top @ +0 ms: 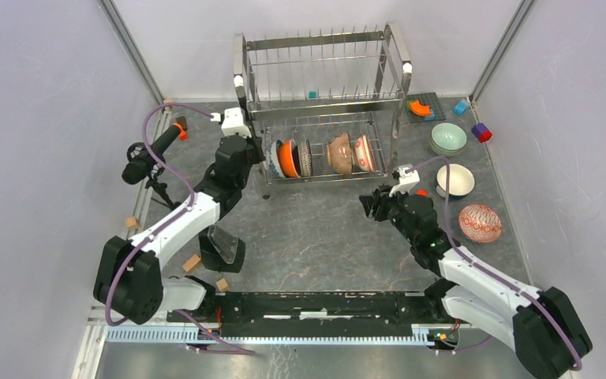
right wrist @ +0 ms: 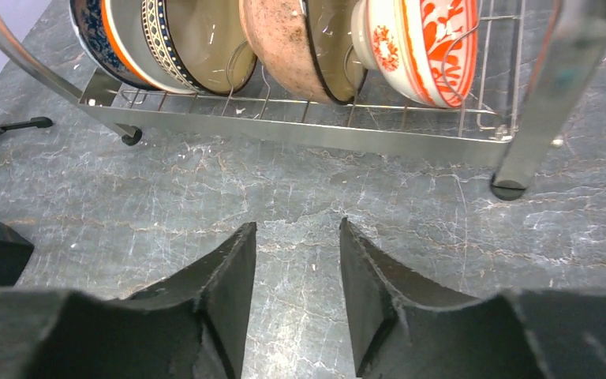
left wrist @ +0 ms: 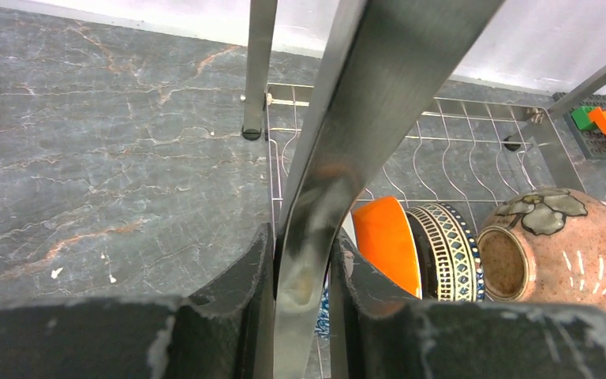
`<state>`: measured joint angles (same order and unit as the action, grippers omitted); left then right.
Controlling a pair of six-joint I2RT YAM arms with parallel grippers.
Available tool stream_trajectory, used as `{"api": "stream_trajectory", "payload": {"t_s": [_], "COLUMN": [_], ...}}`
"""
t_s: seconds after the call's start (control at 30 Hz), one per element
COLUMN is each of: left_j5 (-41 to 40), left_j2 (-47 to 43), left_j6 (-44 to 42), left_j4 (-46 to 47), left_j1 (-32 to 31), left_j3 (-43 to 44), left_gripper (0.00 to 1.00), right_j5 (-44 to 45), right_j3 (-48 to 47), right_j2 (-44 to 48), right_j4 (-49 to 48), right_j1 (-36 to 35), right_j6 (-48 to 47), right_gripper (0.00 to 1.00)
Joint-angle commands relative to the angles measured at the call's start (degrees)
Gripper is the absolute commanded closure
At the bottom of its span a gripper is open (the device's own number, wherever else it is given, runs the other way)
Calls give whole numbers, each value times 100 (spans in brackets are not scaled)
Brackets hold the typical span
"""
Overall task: Unload the bowls from the dish rack
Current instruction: Adjust the dish rack at the center of the board.
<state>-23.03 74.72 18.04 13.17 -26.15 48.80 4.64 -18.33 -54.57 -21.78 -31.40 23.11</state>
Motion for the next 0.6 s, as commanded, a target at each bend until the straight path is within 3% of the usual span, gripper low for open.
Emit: {"api": "stream_trajectory", "payload": {"t_s": [0.0, 0.4, 0.47, 0.57], "left_j5": [-700, -2, 293, 662], "left_j2": [50, -134, -307, -638], "left_j6": [395, 348, 434, 596], "left_j4": [-584, -772, -776, -871], "left_j1": [648, 1191, 1183, 1161], "left_j3": [36, 103, 37, -39], "left_gripper": [98, 96, 87, 64], "right_j5": [-272, -1209, -1227, -1252], "right_j3": [182, 652, 694, 699], "right_j2": [517, 1484, 1547, 1631], "right_j4": [183, 121, 112, 141], "right_j1": [-9, -19, -13, -15], "right_j6": [-169, -327, -366, -385], "right_gripper": [49, 41, 40, 38]}}
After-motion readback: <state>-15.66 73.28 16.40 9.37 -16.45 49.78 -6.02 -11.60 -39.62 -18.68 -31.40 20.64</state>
